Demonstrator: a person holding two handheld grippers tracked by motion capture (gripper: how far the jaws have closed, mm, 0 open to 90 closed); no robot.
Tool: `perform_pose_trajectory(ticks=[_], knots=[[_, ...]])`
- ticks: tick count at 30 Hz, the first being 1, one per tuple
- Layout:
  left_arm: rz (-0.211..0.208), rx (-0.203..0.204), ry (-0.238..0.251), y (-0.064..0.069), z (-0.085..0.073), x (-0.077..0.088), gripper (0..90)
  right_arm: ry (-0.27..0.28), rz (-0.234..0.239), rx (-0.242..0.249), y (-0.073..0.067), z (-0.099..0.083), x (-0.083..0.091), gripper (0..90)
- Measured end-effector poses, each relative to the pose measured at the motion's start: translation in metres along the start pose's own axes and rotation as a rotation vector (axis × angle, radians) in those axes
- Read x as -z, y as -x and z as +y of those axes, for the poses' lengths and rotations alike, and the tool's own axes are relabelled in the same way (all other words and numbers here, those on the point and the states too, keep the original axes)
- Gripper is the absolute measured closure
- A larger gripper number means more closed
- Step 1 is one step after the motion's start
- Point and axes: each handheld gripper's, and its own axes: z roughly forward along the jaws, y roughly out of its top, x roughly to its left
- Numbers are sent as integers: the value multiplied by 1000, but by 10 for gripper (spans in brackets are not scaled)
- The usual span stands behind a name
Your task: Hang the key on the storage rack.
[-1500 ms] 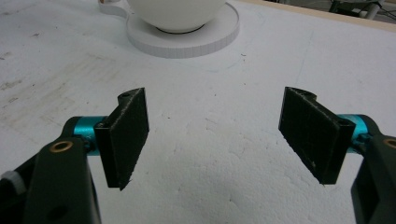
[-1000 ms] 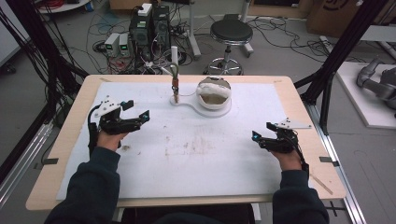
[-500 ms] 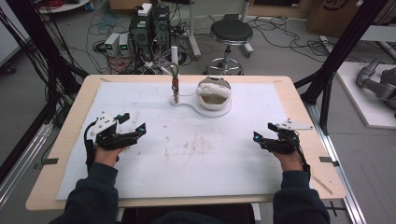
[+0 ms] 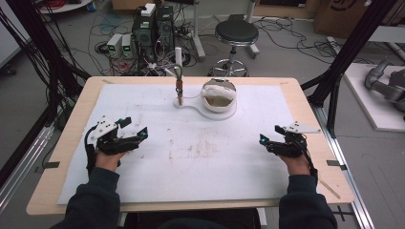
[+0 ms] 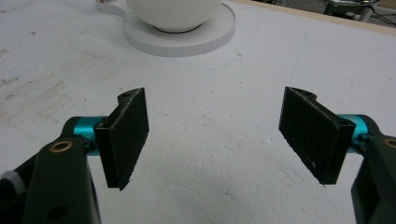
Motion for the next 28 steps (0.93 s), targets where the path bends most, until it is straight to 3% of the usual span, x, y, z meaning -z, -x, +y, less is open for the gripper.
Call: perform_pose_trajectory(ticks=[28], knots=[[5,12,-29,-4,-4,0,190,4,1,-5,1,0,-2,246]])
